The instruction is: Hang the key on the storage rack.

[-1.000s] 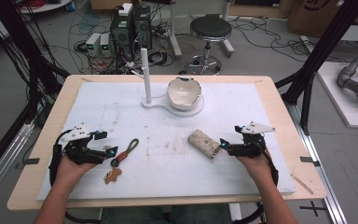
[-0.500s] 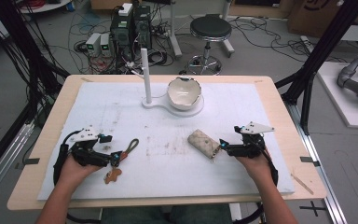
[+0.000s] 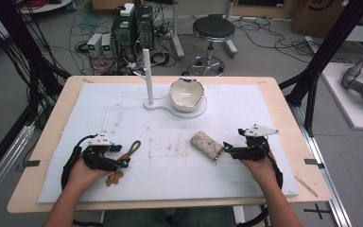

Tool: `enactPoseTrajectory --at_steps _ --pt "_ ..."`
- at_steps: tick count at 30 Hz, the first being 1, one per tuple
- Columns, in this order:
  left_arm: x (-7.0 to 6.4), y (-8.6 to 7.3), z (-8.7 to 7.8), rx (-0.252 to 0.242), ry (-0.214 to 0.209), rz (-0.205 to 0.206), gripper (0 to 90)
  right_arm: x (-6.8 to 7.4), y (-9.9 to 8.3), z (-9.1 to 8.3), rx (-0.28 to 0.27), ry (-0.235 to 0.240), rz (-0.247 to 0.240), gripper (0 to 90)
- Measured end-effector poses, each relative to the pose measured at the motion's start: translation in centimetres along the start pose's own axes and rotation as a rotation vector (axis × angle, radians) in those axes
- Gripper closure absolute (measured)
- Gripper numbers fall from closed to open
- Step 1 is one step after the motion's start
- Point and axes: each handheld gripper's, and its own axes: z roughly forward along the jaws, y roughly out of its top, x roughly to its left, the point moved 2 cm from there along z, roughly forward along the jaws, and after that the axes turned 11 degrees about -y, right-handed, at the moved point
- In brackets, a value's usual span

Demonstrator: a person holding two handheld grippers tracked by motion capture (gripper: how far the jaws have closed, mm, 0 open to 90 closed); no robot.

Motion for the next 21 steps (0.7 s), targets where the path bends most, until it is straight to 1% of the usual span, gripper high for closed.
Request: enactPoseTrajectory --at_steps 2,4,5,6,7,8,10,11,14,17,19,20,21 --pt "-0.1 0.0 -0.1 0.006 0.034 0.004 35.4 0.0 0.0 0.0 0.001 0.0 0.001 17.2" --pt "-0.2 -0.1 -0.1 0.012 0.064 0.017 43.6 0.0 0.0 0.0 0.003 0.003 -0.001 17.2" --pt "-0.4 -0.1 -0.1 0.015 0.083 0.025 45.4 0.1 0.0 0.1 0.003 0.001 -0.001 17.2" --pt "-0.4 -0.1 -0.1 0.015 0.083 0.025 47.6 0.1 0.0 0.1 0.004 0.0 -0.006 17.2" --pt "-0.6 -0.1 0.0 0.023 0.093 0.031 47.6 0.1 0.0 0.1 0.004 0.0 -0.006 17.2" --pt "-0.9 0.0 0.0 0.032 0.1 0.035 51.8 0.1 0.0 0.1 0.005 -0.001 -0.009 17.2" --pt "-1.0 0.0 0.0 0.033 0.094 0.035 58.3 0.2 0.0 0.1 0.005 -0.001 -0.009 17.2" --pt "-1.1 0.0 0.0 0.038 0.095 0.044 58.3 0.2 0.0 0.1 0.006 -0.001 -0.011 17.2" --pt "-1.2 0.0 0.0 0.041 0.085 0.048 66.1 0.1 0.0 0.2 0.011 -0.002 -0.012 17.2" --pt "-1.3 0.3 0.0 0.058 0.08 0.05 68.4 0.1 0.0 0.2 0.01 -0.003 -0.016 17.2" --pt "-1.3 0.4 0.0 0.059 0.08 0.05 69.4 0.1 0.0 0.2 0.007 -0.006 -0.012 17.2" --pt "-1.3 0.4 0.0 0.054 0.071 0.046 69.6 0.1 0.0 0.2 0.007 -0.005 -0.016 17.2" --pt "-1.4 0.5 0.0 0.044 0.068 0.049 69.7 0.1 0.0 0.1 0.009 -0.004 -0.007 17.2"
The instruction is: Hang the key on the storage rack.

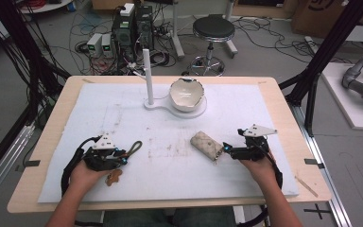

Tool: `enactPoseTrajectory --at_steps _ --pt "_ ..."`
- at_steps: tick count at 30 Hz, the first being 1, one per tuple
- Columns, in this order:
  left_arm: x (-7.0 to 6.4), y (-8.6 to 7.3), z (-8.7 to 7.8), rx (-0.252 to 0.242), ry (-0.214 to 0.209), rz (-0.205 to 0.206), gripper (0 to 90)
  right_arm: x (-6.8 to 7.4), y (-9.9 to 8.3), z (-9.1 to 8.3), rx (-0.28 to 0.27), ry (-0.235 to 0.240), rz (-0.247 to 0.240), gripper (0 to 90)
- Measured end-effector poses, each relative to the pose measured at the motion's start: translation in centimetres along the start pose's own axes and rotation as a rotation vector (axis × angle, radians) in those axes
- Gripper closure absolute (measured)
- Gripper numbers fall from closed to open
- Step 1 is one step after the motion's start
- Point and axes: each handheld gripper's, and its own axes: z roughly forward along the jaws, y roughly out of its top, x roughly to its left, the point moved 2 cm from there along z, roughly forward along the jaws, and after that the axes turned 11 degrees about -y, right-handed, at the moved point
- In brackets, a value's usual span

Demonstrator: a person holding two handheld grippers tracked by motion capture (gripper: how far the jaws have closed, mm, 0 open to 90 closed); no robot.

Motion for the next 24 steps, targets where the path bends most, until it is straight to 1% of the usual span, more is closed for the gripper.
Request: enactPoseTrajectory --at_steps 2,3,4,5,6,7,8,9,10,12,14,15,17,18,19,20,23,24 --pt "0.0 0.1 -0.1 -0.009 -0.001 0.001 69.8 -0.1 0.0 0.0 -0.001 -0.002 -0.003 17.2" --pt "-0.2 0.6 -0.5 -0.047 -0.001 -0.001 69.9 -0.1 0.0 0.0 -0.004 -0.003 0.0 17.2" --pt "-0.2 0.6 -0.5 -0.047 -0.001 -0.001 69.8 -0.1 0.0 0.0 -0.004 -0.003 0.0 17.2" --pt "-0.3 1.1 -1.0 -0.092 0.007 -0.004 69.9 -0.1 0.0 0.0 -0.004 -0.003 0.0 17.2" --pt "-0.4 1.3 -1.2 -0.113 0.01 -0.004 69.9 -0.1 0.0 0.0 -0.004 -0.004 -0.001 17.2" --pt "-0.4 1.3 -1.2 -0.113 0.01 -0.004 69.9 -0.1 0.0 0.0 -0.004 -0.006 -0.002 17.3" --pt "-0.4 1.6 -1.4 -0.13 0.008 -0.003 69.9 -0.1 0.0 0.0 -0.002 -0.004 -0.001 17.2" --pt "-0.4 2.2 -1.8 -0.163 0.001 -0.004 69.9 -0.1 0.0 0.0 -0.002 -0.004 0.001 17.2" --pt "-0.4 2.2 -1.8 -0.163 0.001 -0.004 69.9 -0.1 0.0 0.0 -0.002 -0.004 0.001 17.2" --pt "-0.3 3.0 -2.2 -0.186 0.008 0.0 69.9 -0.1 0.0 0.0 -0.001 -0.004 0.006 17.2" --pt "-0.2 3.9 -2.6 -0.206 0.017 0.012 69.9 -0.1 0.0 0.0 -0.001 -0.005 0.003 17.2" --pt "0.0 4.8 -3.0 -0.223 0.028 0.024 69.9 -0.1 0.0 0.0 -0.003 -0.004 0.002 17.2" --pt "0.3 5.9 -3.5 -0.239 0.041 0.037 69.9 0.0 0.0 -0.1 -0.003 -0.006 -0.001 17.2" --pt "0.3 5.9 -3.5 -0.239 0.041 0.037 69.9 0.0 0.0 -0.1 -0.003 -0.004 0.0 17.2" --pt "0.5 7.0 -3.9 -0.256 0.048 0.046 69.9 0.0 0.0 -0.1 -0.002 -0.005 0.006 17.2" --pt "0.5 7.0 -3.9 -0.256 0.048 0.046 69.9 0.0 0.0 -0.1 -0.002 -0.005 0.006 17.2" --pt "0.9 8.9 -4.7 -0.282 0.07 0.067 69.9 0.0 0.0 -0.1 -0.001 -0.004 0.009 17.2" --pt "1.1 10.1 -5.2 -0.298 0.08 0.075 69.9 -0.1 0.0 -0.1 0.0 -0.005 0.008 17.2"
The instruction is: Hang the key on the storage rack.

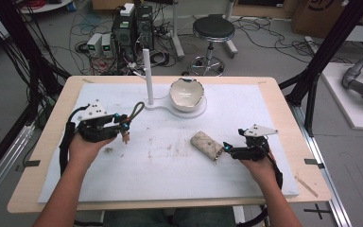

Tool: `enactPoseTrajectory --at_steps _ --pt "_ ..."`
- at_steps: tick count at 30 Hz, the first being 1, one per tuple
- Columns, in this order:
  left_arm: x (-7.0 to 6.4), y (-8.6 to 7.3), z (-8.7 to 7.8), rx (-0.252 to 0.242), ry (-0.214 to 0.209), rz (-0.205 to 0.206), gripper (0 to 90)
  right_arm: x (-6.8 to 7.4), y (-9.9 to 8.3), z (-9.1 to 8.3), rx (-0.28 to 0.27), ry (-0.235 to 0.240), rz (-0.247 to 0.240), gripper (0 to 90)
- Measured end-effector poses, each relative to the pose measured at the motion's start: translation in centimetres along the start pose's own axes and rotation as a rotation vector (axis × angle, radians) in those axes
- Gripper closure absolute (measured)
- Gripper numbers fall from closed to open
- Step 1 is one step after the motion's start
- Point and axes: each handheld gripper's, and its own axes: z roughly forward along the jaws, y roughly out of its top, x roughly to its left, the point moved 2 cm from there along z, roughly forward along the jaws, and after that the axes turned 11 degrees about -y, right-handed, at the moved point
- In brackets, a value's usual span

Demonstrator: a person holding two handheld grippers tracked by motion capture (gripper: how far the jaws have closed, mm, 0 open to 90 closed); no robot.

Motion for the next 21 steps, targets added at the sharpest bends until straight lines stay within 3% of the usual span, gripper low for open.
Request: enactPoseTrajectory --at_steps 12,21 --pt "2.5 4.2 -0.3 -0.033 0.045 0.008 69.9 0.1 -0.1 0.1 0.007 0.002 0.002 17.2" --pt "4.0 7.2 1.2 -0.024 0.073 0.028 69.9 0.0 -0.1 0.1 0.008 -0.001 0.003 17.2"
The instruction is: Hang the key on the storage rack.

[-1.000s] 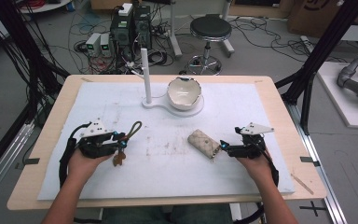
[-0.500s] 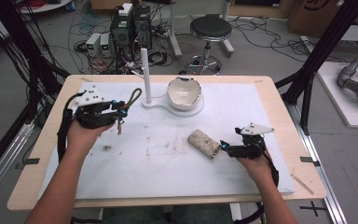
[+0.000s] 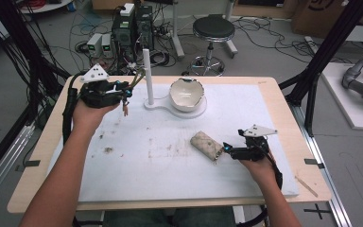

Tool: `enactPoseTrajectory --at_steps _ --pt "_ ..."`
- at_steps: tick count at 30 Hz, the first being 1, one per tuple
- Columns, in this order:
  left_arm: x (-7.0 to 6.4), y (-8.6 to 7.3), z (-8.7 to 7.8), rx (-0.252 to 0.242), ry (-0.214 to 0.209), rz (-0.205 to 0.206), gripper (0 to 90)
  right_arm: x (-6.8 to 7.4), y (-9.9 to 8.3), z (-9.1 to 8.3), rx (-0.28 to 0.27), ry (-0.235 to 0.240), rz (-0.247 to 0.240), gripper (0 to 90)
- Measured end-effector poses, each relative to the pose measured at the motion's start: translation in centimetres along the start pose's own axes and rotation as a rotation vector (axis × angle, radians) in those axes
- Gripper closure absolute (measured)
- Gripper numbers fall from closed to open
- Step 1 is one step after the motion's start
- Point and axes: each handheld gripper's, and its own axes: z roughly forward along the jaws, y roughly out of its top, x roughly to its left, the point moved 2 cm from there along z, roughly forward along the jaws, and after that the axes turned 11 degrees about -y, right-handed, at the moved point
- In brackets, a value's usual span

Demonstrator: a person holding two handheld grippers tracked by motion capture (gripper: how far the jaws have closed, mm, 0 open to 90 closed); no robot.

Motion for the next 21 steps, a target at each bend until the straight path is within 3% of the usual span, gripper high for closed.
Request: enactPoseTrajectory --at_steps 8,21 --pt "0.8 1.1 1.8 0.027 0.019 0.006 69.8 -0.1 -0.1 0.0 0.005 0.002 0.007 17.2" --pt "2.0 0.1 3.4 0.088 0.06 -0.016 69.7 -0.2 -0.2 0.0 0.01 0.005 0.009 17.3"
